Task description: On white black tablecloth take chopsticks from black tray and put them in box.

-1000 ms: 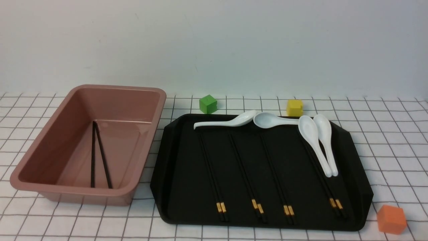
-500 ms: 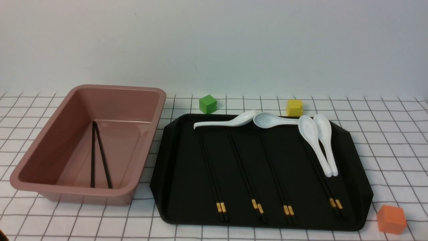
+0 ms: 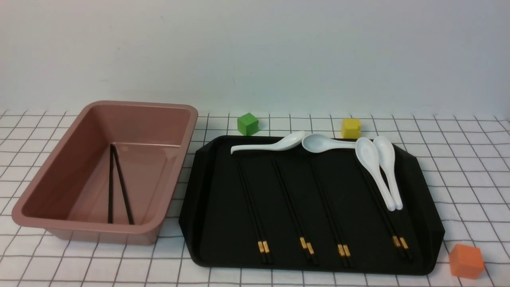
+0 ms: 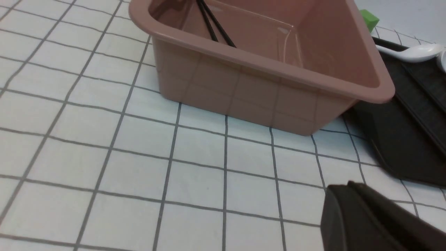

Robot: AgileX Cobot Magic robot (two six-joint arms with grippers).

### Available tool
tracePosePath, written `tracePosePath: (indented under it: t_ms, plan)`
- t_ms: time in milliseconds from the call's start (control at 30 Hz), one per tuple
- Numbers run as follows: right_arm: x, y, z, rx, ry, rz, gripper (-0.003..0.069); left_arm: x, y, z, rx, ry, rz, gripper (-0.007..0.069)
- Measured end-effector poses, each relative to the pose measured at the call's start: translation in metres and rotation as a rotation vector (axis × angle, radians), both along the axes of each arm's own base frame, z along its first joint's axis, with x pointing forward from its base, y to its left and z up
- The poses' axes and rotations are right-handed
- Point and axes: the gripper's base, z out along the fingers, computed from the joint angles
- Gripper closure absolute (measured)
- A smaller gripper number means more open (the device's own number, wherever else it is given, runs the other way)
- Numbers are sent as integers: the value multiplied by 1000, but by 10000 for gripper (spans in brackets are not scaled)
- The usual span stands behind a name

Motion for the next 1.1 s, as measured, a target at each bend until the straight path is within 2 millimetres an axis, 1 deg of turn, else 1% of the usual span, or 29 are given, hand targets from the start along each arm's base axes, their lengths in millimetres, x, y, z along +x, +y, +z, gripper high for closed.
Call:
tracePosePath:
  t_ms: [500, 1100]
  plan:
    - [0, 0, 0, 0, 0, 0, 419, 0, 0, 0, 0, 0, 0, 606]
    - [0, 0, 0, 0, 0, 0, 419, 0, 0, 0, 0, 0, 0, 606]
